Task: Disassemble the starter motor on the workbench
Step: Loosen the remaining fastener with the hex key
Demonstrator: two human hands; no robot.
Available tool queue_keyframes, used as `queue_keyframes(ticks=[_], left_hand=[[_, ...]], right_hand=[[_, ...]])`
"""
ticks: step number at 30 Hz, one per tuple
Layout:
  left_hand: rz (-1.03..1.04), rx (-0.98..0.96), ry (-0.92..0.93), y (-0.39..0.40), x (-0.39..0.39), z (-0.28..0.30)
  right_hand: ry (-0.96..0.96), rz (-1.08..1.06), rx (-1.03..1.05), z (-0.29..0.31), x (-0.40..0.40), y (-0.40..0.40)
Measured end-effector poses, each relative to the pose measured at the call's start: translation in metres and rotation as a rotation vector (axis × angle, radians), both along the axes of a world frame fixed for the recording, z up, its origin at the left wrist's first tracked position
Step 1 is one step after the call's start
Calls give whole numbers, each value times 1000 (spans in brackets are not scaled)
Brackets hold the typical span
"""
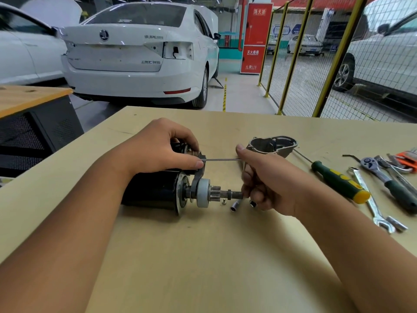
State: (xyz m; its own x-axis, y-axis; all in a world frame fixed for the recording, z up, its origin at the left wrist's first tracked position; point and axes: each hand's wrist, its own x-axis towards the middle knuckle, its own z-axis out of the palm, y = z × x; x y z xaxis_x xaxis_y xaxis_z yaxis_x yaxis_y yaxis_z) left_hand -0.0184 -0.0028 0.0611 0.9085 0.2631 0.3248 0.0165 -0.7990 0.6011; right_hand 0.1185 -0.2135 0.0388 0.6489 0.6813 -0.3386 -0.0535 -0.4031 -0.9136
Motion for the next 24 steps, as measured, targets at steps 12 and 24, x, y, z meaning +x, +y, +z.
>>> queue_keyframes(ticks=[12, 24], left_hand=[[5, -22, 7, 2, 0, -1], [3, -32, 17, 0, -1, 0]], right_hand=[[-424, 88, 336, -5, 8, -1], [152, 117, 192, 7, 12, -8]])
